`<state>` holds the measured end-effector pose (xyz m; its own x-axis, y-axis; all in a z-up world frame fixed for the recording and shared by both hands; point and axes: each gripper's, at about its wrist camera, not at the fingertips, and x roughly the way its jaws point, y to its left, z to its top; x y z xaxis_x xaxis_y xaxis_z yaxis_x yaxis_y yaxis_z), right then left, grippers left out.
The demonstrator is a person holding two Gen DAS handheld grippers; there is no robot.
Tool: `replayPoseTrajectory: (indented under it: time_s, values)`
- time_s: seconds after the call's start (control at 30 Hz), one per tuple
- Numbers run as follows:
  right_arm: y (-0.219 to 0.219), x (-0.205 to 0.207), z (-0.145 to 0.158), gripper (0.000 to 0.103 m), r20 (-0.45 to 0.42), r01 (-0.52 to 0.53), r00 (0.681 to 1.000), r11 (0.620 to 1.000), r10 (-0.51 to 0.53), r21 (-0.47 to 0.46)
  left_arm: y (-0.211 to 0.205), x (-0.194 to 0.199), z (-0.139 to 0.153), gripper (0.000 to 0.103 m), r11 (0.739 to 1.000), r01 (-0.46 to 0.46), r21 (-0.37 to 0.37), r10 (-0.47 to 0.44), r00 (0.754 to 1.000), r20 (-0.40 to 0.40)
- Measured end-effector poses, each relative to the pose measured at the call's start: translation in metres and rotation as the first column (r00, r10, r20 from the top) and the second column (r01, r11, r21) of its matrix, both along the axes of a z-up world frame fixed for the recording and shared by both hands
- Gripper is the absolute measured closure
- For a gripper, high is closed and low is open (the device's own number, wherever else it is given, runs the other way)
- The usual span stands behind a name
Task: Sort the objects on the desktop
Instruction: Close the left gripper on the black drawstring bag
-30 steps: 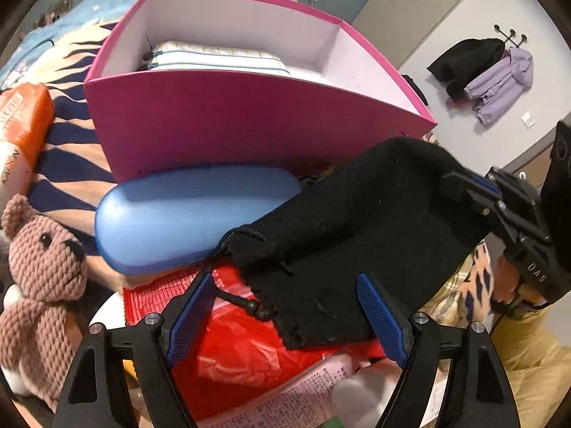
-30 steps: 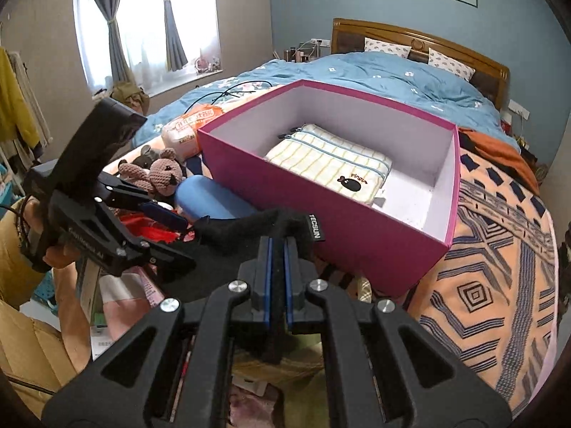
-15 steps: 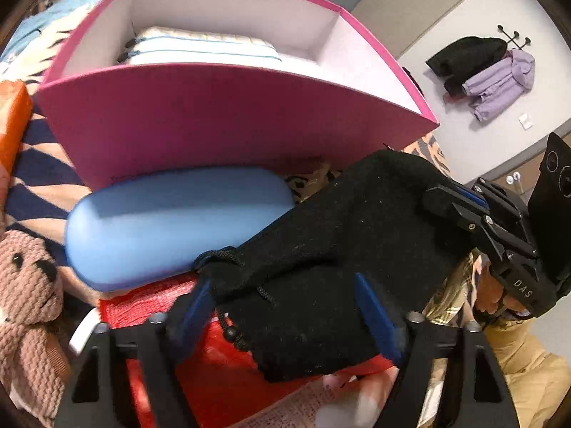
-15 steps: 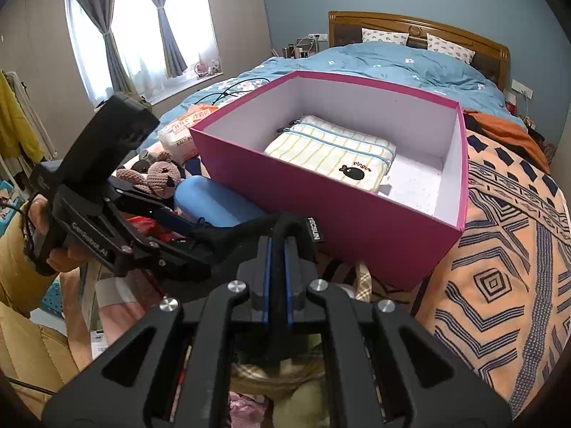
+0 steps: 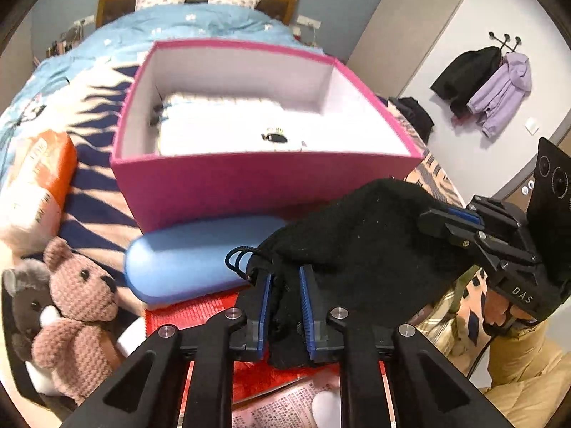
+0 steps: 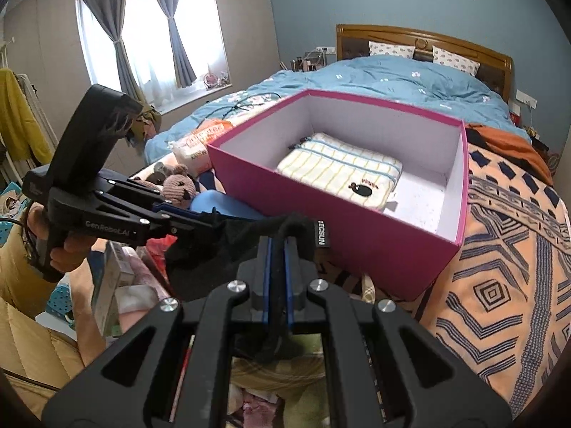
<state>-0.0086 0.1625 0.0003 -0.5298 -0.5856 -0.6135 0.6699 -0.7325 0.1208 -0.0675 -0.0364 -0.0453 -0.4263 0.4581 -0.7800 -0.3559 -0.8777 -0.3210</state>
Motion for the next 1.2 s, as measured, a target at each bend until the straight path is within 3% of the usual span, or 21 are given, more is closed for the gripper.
replayPoseTrajectory:
  time_s: [0.27,0.4,0.47,0.53,0.63,0.73,0.9,1.0,1.2]
  values:
    - [-0.006,0.006,0.021,0.096,-0.062,-0.020,0.998,1.000,0.019,-0.010,-0.010,0.005,0.036,0.088,1.000,-0.006,0.002,0.007,0.994,-0.113]
    - [-0.011,0.003,0.026,0.096,-0.072,-0.021,0.997,1.000,0.021,0.003,-0.014,0.005,0.037,0.088,1.000,-0.007,0.003,0.007,0.993,-0.117]
    - [-0.011,0.001,0.023,0.096,-0.068,-0.019,0.998,1.000,0.020,0.012,-0.017,0.003,0.029,0.081,1.000,-0.016,0.006,0.016,0.996,-0.082]
    - [-0.008,0.000,0.018,0.096,-0.059,-0.013,0.998,1.000,0.014,0.016,-0.023,-0.002,0.015,0.059,0.999,-0.049,-0.002,0.049,0.998,-0.034]
    - [-0.001,-0.004,0.010,0.096,-0.034,0.012,0.999,1.000,-0.011,0.018,-0.028,-0.005,-0.005,0.057,0.999,-0.050,-0.008,0.050,0.998,0.033]
    - [0.006,-0.009,0.003,0.096,-0.007,0.029,1.000,0.999,-0.028,0.020,-0.021,-0.005,-0.022,0.051,1.000,0.005,0.008,-0.006,0.993,0.119]
    - [0.012,-0.012,-0.005,0.096,0.021,0.039,0.999,0.999,-0.039,0.010,0.000,-0.008,-0.035,0.037,0.998,0.064,-0.009,-0.061,0.983,0.170]
    - [0.014,-0.012,-0.008,0.096,0.031,0.042,0.999,0.999,-0.042,-0.001,-0.005,-0.017,-0.042,0.020,0.996,0.045,0.076,-0.062,0.969,0.237]
    - [0.012,-0.014,-0.018,0.096,0.063,0.036,0.997,0.999,-0.036,-0.001,-0.008,-0.030,-0.055,0.019,0.988,-0.004,0.153,-0.041,0.956,0.289]
